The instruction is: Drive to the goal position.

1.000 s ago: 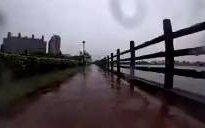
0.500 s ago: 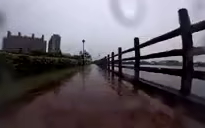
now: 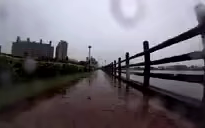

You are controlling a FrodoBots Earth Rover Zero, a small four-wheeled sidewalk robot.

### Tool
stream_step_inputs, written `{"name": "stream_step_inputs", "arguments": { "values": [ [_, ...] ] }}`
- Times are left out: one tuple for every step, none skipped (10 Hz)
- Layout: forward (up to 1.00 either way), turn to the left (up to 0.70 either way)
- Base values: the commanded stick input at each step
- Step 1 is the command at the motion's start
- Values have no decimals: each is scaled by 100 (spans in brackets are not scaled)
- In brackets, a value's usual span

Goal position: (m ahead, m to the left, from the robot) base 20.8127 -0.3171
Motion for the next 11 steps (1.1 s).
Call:
{"name": "stream_step_inputs", "arguments": {
  "values": [
    [100,0],
    [100,0],
    [100,4],
    [100,10],
    [100,16],
    [100,16],
    [100,6],
    [100,0],
    [100,0],
    [100,0],
    [100,0]
  ]
}}
